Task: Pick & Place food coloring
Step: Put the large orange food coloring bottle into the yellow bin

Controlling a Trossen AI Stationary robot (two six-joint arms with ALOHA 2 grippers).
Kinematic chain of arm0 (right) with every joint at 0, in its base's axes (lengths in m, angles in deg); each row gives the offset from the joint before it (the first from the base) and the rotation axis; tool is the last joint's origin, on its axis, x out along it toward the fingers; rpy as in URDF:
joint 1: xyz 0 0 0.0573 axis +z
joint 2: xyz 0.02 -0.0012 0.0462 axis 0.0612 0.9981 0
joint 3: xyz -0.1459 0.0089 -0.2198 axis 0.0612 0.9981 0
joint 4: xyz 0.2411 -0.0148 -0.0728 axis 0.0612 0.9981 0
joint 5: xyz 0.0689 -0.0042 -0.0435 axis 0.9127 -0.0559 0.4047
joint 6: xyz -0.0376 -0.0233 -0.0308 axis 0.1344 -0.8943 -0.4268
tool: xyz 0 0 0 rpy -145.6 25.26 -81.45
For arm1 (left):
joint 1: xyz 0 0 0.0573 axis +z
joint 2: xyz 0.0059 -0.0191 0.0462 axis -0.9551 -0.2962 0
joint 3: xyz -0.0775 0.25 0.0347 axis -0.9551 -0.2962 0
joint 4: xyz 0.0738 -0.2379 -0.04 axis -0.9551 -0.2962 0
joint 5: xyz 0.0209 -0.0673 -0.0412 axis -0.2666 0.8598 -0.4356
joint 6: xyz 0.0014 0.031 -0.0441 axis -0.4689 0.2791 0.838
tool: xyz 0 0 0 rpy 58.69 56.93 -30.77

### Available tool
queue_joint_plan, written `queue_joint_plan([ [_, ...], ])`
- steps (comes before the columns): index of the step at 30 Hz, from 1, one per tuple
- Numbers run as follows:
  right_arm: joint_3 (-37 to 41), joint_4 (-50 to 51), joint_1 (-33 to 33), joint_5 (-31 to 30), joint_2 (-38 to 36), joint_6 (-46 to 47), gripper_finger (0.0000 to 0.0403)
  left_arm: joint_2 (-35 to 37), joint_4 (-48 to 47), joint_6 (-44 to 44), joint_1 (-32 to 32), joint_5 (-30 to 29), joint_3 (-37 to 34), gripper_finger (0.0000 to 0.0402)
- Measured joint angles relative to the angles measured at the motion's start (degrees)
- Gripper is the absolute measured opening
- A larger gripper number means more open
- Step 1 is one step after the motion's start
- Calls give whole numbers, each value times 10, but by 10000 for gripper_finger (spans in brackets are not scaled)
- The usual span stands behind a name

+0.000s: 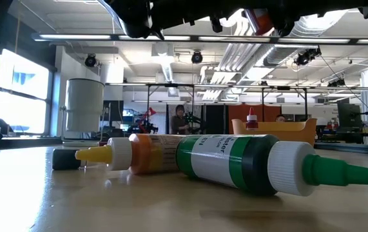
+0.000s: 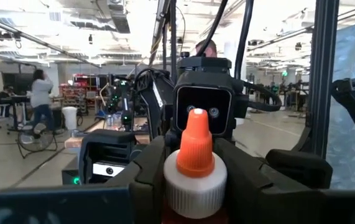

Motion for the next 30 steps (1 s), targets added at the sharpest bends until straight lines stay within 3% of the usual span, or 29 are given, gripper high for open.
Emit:
queue_joint_plan([
  [13, 0, 23, 0, -26, 0, -13, 129, 1, -23, -10, 0, -35, 0, 97],
  [18, 0, 65, 0, -55, 0, -12, 155, -1, -38, -11, 0, -46, -1, 96],
  [25, 0, 89, 2, -118, 0, -8, 206, -1, -93, -45, 2, -140, -1, 96],
  [30, 0, 185, 9, -188, -9, 64, 215, -1, -123, -50, 14, -176, -1, 96],
])
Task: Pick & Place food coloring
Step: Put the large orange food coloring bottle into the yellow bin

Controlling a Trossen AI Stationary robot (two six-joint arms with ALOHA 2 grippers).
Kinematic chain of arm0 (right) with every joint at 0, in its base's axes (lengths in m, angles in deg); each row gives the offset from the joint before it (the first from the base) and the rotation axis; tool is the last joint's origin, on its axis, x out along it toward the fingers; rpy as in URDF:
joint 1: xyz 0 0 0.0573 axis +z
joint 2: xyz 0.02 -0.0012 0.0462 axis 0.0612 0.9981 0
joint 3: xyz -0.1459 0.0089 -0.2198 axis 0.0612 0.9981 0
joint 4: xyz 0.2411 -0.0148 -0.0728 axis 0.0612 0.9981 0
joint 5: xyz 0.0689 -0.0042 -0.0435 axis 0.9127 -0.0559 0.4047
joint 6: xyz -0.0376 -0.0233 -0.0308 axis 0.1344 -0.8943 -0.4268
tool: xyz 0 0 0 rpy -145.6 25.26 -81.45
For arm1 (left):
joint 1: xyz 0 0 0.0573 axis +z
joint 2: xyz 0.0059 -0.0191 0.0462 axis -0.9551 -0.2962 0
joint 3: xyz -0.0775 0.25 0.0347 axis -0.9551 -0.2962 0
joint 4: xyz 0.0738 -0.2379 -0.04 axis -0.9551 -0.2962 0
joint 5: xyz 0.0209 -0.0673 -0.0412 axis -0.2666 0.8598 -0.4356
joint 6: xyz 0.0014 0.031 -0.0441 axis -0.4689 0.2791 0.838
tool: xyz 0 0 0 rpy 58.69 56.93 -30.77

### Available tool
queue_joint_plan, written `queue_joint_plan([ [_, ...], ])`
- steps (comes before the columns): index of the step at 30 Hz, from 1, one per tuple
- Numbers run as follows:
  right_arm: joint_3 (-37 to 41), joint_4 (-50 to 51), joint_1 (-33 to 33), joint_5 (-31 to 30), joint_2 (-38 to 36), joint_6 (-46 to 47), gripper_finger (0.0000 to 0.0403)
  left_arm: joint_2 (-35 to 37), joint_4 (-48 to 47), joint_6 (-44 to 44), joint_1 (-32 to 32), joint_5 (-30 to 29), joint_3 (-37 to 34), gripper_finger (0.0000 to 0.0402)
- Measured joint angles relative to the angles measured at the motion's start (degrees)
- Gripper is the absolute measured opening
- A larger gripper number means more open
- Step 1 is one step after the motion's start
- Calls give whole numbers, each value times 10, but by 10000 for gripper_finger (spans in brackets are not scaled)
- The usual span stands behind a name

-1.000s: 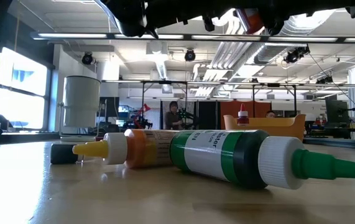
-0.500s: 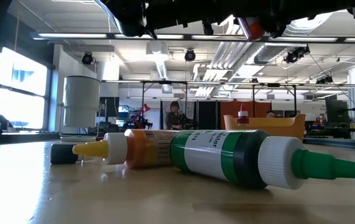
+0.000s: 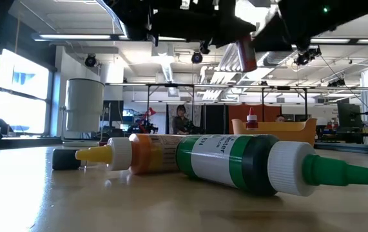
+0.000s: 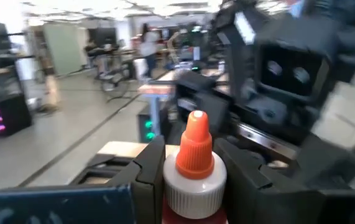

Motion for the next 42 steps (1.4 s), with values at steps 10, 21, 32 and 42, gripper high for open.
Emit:
queue_joint_plan([
  [10, 0, 250, 0, 18, -63, 186, 216, -35, 34, 14, 59, -32, 1, 96],
  [21, 0, 250, -1, -1, -110, 176, 216, -204, 98, 31, 81, -14, 95, 96],
  [32, 0, 252, -1, 16, -109, 161, 216, -269, -98, -11, 81, -117, 231, 103],
  [42, 0, 252, -1, 16, -109, 161, 216, -293, -93, 24, 81, -152, 230, 109],
])
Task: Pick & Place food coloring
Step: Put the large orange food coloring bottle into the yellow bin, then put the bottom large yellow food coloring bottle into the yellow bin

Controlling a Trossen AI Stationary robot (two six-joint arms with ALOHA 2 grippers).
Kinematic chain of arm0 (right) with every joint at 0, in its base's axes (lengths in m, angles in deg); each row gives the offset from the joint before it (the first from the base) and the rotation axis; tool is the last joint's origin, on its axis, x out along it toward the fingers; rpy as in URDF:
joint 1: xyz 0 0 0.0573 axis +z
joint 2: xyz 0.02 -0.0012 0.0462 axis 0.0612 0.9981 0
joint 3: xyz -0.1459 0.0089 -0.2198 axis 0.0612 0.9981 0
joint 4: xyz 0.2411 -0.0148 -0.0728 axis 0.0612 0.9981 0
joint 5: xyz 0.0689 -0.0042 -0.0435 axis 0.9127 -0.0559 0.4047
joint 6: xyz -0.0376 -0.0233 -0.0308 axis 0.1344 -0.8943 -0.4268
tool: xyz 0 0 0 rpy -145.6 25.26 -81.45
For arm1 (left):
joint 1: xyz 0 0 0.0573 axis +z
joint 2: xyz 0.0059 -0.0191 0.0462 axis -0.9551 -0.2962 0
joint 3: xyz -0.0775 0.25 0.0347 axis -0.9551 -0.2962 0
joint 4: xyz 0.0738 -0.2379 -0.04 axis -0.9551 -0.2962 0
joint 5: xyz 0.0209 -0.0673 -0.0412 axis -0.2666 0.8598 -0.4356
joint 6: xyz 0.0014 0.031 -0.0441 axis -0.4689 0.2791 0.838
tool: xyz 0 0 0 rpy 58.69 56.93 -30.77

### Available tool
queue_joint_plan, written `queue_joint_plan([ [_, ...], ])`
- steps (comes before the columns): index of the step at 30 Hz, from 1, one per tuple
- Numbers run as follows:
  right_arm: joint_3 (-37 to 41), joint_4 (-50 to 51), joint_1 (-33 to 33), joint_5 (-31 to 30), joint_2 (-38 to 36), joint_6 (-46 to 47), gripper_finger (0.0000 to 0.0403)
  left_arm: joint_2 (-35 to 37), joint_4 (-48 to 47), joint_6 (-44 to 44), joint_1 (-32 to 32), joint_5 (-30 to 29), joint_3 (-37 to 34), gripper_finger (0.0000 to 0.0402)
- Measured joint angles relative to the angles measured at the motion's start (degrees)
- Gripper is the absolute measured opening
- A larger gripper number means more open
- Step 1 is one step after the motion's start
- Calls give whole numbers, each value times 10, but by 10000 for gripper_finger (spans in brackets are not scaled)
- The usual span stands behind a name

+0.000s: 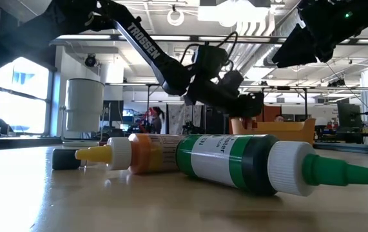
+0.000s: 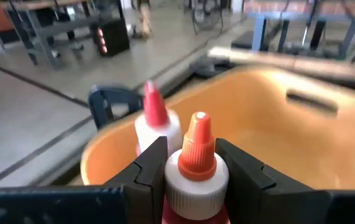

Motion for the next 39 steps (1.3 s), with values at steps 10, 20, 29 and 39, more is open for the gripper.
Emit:
queue_joint_plan([
  [10, 0, 0, 0, 0, 0, 0, 216, -6, -2, 9, 0, -15, 0, 136],
  [20, 0, 0, 0, 0, 0, 0, 216, -6, -1, 0, 3, -32, 1, 180],
  [29, 0, 0, 0, 0, 0, 0, 216, 1, -80, -33, -5, -36, 61, 185],
  [39, 0, 0, 0, 11, 0, 0, 216, 55, -490, -151, -49, -137, 210, 184],
])
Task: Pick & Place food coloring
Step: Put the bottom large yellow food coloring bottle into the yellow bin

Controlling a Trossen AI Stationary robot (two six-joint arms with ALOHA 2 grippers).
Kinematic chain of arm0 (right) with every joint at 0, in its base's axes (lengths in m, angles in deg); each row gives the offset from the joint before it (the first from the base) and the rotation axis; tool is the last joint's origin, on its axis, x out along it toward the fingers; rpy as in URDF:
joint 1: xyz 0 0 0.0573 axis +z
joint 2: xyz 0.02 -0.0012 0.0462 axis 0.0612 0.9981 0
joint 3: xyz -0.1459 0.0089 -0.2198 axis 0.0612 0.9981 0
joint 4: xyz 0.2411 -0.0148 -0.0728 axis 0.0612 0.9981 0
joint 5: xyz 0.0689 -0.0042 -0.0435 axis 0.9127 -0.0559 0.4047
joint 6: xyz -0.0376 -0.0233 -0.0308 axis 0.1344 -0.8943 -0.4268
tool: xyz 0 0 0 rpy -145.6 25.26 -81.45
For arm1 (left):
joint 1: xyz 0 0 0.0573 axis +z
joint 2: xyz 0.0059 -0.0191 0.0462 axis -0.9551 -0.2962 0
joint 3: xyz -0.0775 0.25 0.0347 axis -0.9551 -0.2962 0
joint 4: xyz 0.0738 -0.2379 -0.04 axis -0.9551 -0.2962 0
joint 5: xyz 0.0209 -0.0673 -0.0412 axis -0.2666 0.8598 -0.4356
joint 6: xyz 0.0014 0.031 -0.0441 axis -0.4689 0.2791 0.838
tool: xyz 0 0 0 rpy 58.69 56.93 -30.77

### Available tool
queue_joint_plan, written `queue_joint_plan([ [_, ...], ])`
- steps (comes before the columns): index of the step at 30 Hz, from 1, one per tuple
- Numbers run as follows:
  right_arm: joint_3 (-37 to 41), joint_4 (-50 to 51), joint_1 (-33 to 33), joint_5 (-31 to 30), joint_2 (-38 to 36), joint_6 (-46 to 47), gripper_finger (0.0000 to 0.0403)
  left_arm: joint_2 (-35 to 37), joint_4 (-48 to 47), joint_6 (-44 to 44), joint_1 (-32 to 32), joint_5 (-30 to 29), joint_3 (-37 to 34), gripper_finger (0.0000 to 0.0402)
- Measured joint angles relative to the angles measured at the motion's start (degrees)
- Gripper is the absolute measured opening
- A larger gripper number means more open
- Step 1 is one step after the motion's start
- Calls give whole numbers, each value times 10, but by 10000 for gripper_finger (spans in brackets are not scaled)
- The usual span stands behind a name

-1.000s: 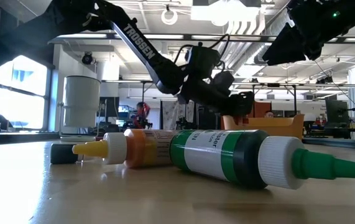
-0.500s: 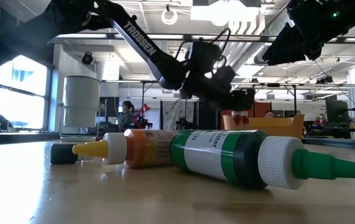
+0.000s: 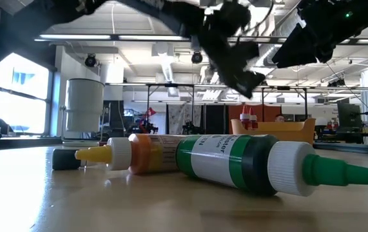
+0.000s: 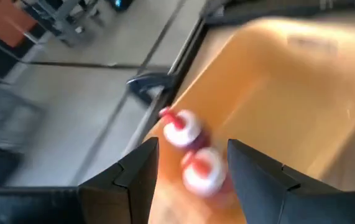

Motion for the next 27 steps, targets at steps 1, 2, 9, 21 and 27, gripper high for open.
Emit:
queue_joint_plan([
  [1, 0, 0, 0, 3, 0, 0, 216, 11, -54, -12, -7, -26, 17, 184],
  [2, 0, 0, 0, 6, 0, 0, 216, 23, -112, -15, -12, -55, 33, 184],
  [9, 0, 0, 0, 48, 0, 0, 216, 168, -455, 89, -23, -82, 78, 184],
  [21, 0, 0, 0, 67, 0, 0, 215, 391, -631, 370, -141, -44, -137, 184],
  [27, 0, 0, 0, 67, 0, 0, 216, 510, -391, 384, -265, 48, -405, 184],
])
